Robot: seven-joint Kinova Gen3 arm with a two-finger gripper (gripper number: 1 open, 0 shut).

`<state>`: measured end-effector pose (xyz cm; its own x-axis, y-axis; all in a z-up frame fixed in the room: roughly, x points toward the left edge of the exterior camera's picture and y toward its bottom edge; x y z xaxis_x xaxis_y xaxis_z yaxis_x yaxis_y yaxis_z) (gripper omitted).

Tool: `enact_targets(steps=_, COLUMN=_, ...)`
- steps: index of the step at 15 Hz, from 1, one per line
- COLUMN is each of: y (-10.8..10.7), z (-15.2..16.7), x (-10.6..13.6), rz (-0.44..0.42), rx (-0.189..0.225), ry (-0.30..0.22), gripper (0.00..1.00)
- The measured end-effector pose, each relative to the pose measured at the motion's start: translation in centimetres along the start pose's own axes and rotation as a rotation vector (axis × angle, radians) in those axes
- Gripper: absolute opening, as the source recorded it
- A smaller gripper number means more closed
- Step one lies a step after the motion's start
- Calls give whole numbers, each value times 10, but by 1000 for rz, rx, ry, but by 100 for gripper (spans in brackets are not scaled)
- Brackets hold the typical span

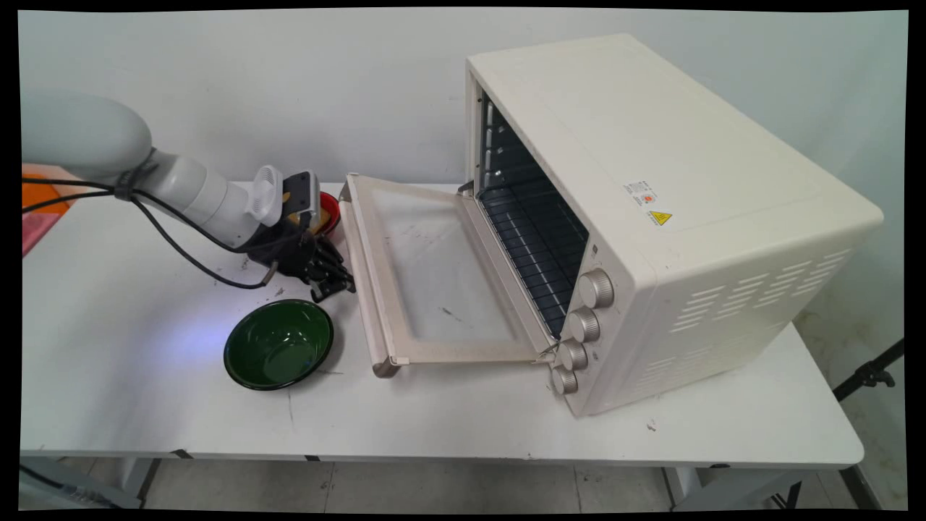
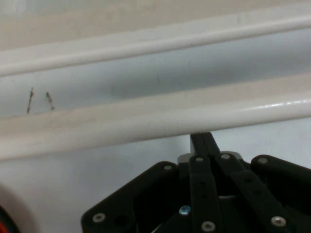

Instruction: Close the oven

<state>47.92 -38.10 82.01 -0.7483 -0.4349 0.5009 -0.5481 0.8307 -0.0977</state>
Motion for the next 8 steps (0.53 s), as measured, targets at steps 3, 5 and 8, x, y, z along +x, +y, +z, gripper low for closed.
enact_targets(steps=3, y=3, z=0, x=4, rz=-9, rx=8, ry=10, gripper=0)
enact_targets(steps=5, y=4, z=-1, x=6, rz=-14, rx=13, ry=17, gripper=0)
enact_targets(steps=8, y=5, z=-2, x=10, rz=-21, rx=18, ry=26, gripper=0)
